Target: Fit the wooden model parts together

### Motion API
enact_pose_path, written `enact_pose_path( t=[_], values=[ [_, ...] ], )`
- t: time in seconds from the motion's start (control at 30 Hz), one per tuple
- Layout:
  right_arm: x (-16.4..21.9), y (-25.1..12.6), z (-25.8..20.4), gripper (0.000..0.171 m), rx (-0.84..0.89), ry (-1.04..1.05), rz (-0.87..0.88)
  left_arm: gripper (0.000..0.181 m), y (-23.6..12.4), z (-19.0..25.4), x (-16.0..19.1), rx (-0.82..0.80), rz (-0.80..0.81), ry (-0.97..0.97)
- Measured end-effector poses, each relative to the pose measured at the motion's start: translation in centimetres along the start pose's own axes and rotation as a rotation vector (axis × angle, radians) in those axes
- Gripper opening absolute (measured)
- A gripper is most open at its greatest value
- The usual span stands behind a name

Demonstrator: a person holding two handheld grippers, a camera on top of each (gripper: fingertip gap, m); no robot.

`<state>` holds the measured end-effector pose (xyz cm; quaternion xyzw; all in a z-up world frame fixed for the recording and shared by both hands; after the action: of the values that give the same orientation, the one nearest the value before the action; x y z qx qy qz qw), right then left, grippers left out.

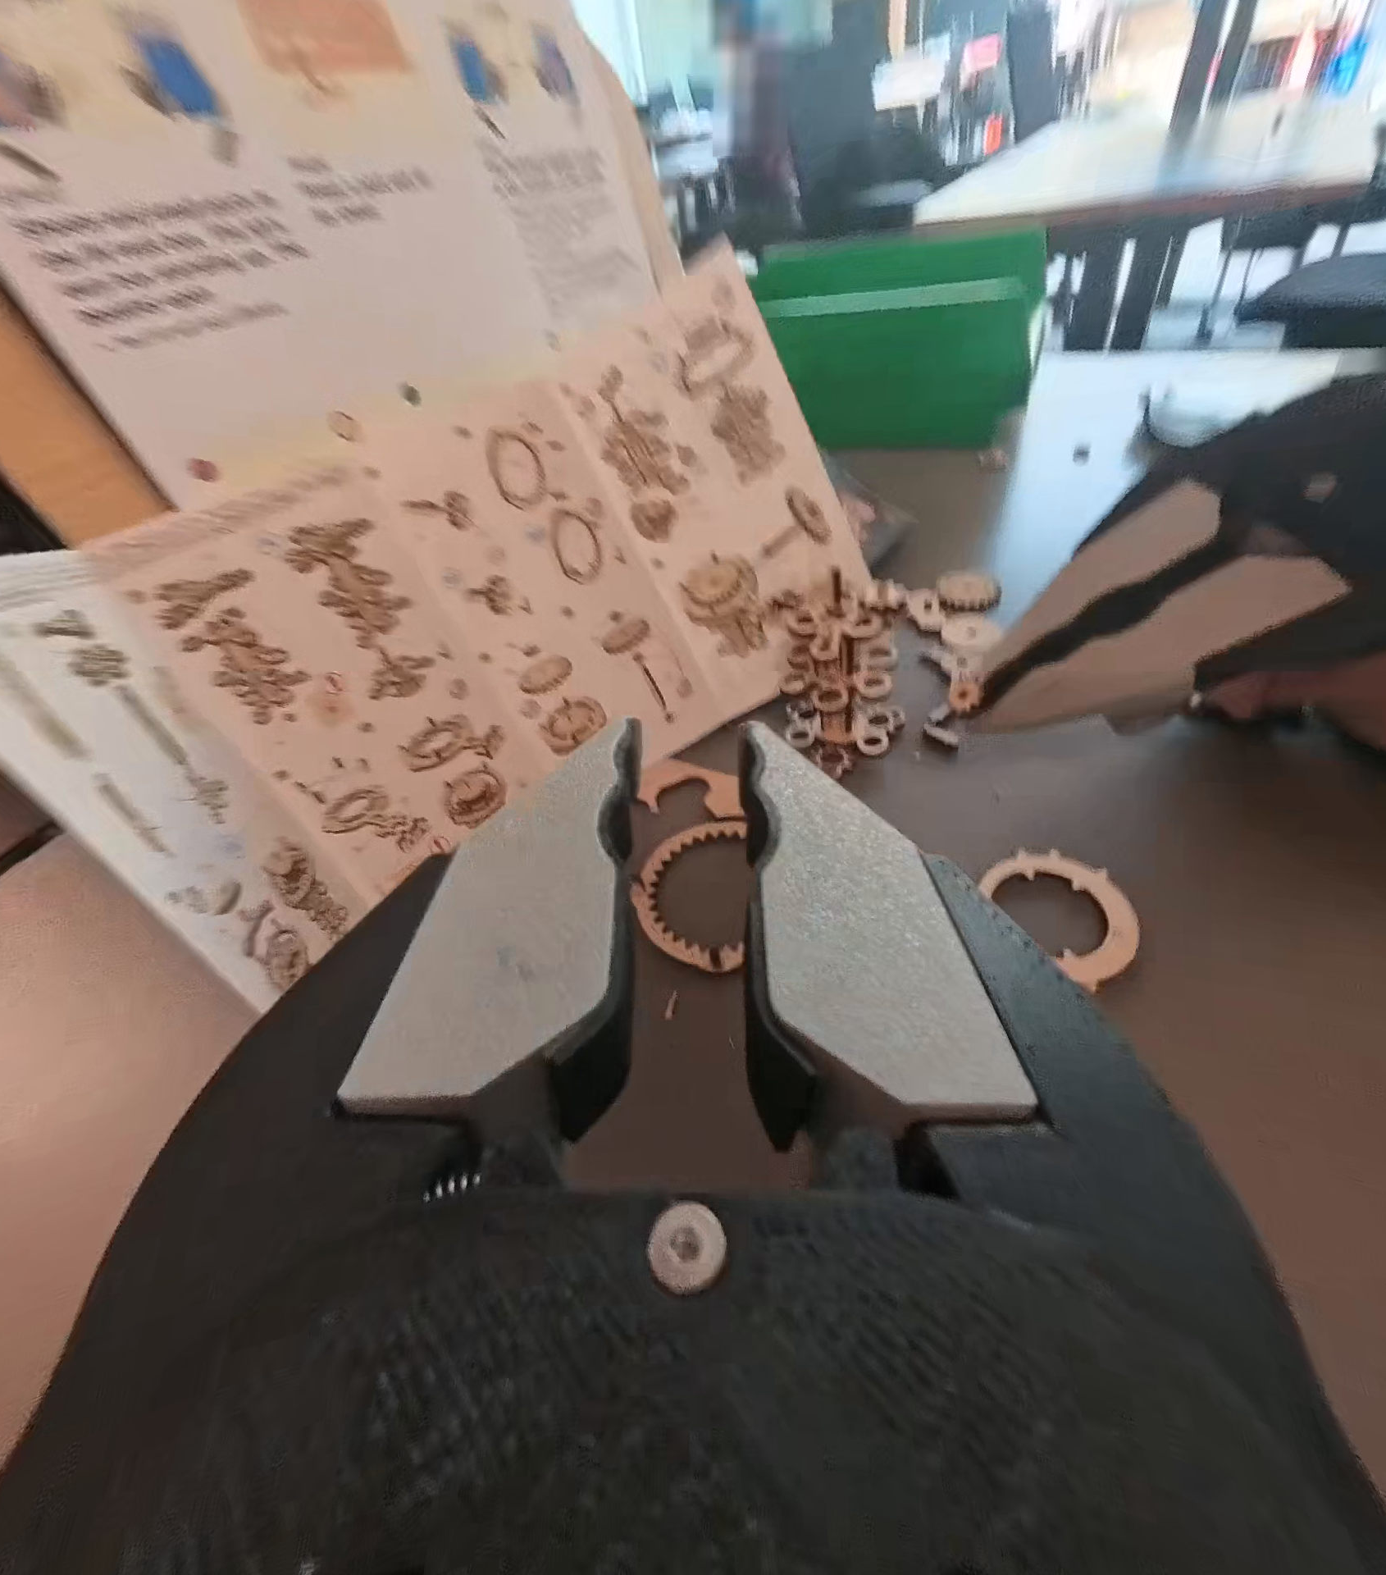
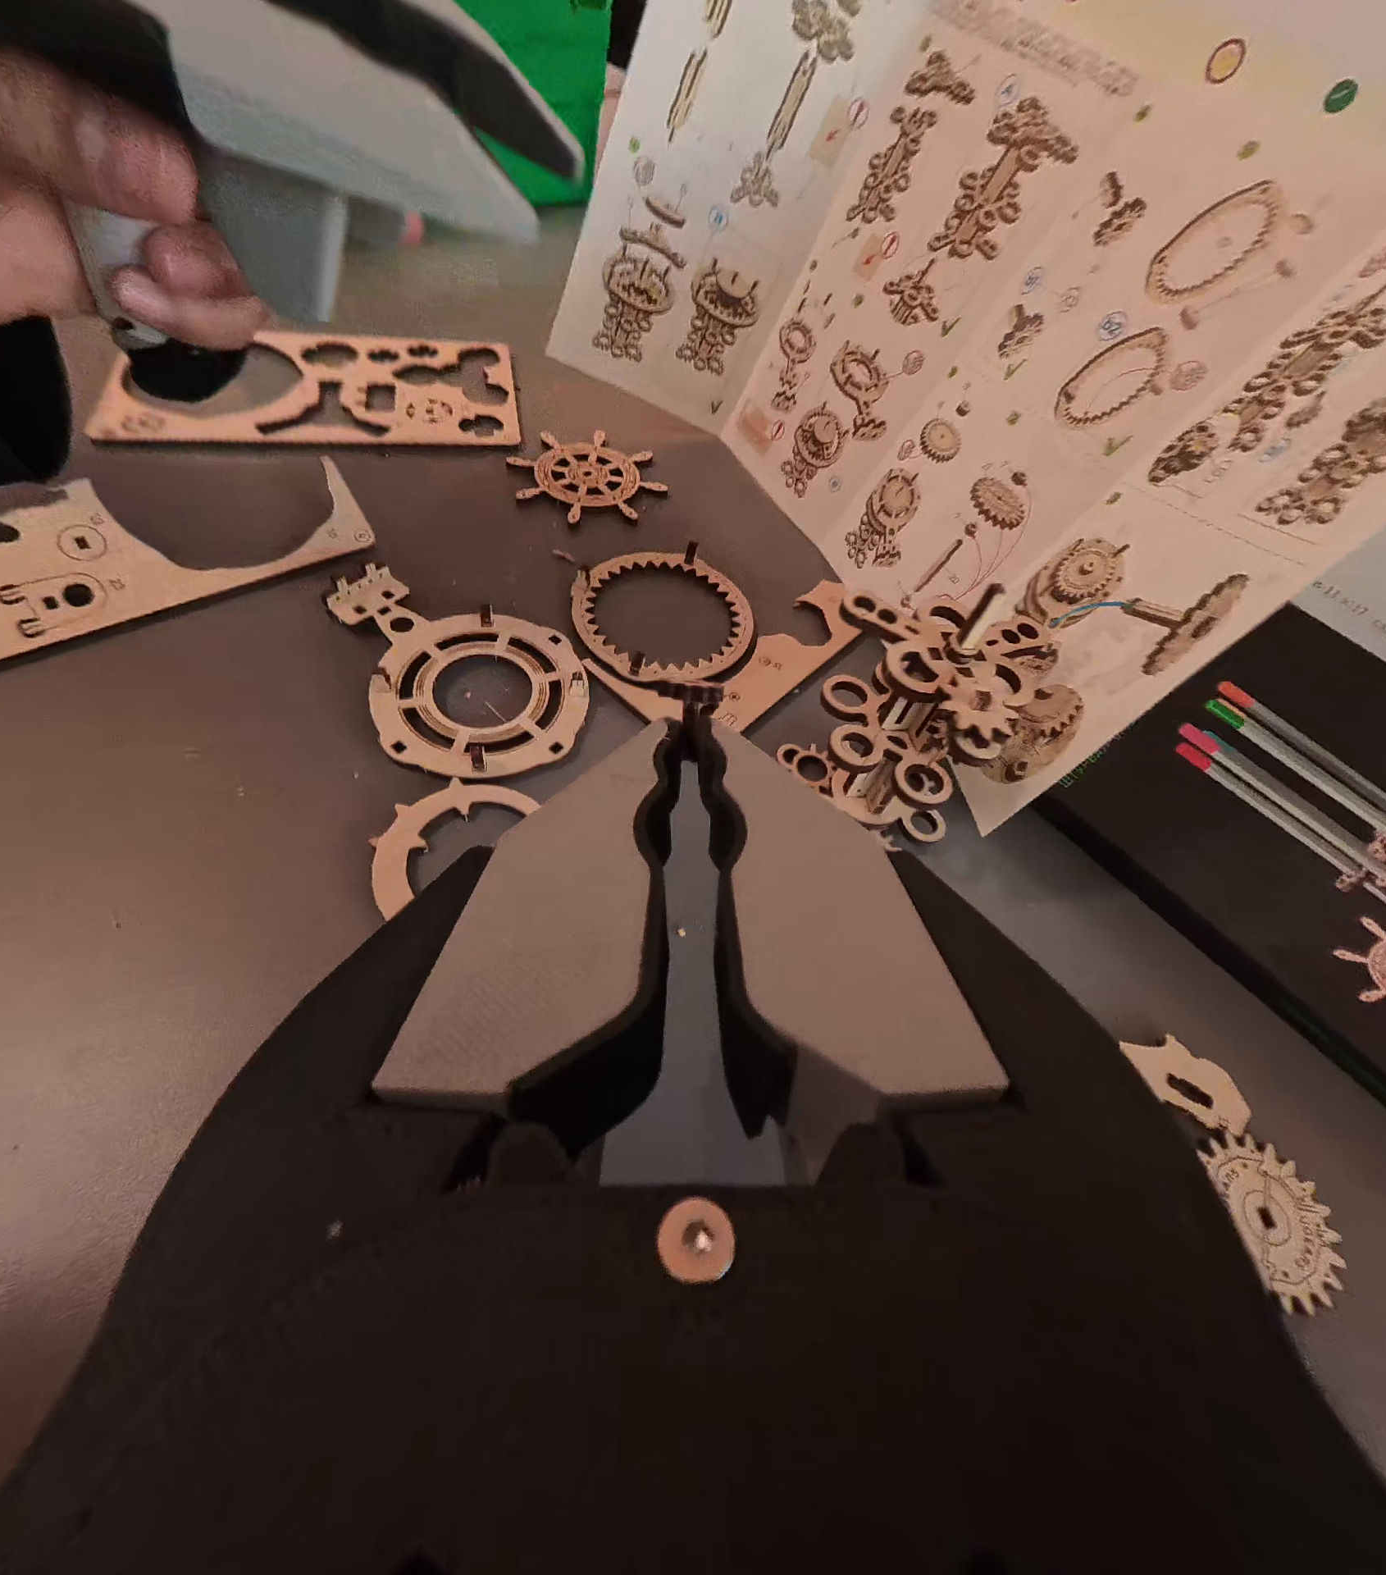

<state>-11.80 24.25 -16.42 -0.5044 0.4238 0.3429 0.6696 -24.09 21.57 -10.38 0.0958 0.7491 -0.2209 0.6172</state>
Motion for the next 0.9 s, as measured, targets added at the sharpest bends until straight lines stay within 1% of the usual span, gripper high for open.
enact_pose_path(
  t=[0.03,0.1,0.27,0.37,0.4,0.5,0.6,0.67,0.73,0.83,0.9],
  values=[
    [-0.1,-0.1,0.1,0.000,-0.006,0.013,0.008,0.019,-0.7,-0.5,-0.7,0.002,0.044,-0.042],
    [-0.1,-0.1,0.2,0.000,-0.010,0.023,0.012,0.019,-1.8,-1.2,-1.8,0.012,0.108,-0.102],
    [-0.1,0.0,0.0,0.000,-0.001,-0.010,0.006,0.021,-3.6,-2.5,-3.0,-0.013,0.182,-0.133],
    [0.0,0.1,-0.1,0.000,-0.002,-0.013,-0.003,0.023,-5.0,-2.8,-4.1,0.077,0.282,-0.243],
    [0.0,0.1,-0.1,0.000,0.000,-0.014,-0.001,0.024,-5.6,-3.4,-4.3,0.084,0.300,-0.275],
    [-0.1,0.1,-0.1,0.000,-0.001,-0.015,0.006,0.024,-7.6,-4.9,-4.5,0.034,0.305,-0.269],
    [-0.2,0.0,-0.1,0.000,-0.001,-0.014,0.013,0.024,-9.2,-5.9,-3.4,-0.044,0.238,-0.189],
    [-0.2,0.0,-0.1,0.000,-0.002,-0.014,0.016,0.025,-10.2,-7.4,-2.1,-0.140,0.179,-0.129],
    [-0.2,0.0,-0.2,0.000,-0.001,-0.016,0.017,0.024,-11.2,-9.0,-0.7,-0.213,0.133,-0.109],
    [-0.3,0.0,-0.2,0.000,0.001,-0.024,0.018,0.023,-11.8,-10.4,1.4,-0.250,0.085,-0.108],
    [-0.3,0.1,-0.3,0.000,0.004,-0.029,0.017,0.018,-11.7,-11.0,2.5,-0.276,0.080,-0.101]
  ],
)
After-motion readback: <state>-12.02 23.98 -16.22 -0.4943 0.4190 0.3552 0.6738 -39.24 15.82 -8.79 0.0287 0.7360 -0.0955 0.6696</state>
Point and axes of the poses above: each gripper's, where its closed fingertips meet, y out along the fingers, x out of its underside, z = x × y across the jaws, the point moved 2 cm from there along -y, back along the fingers
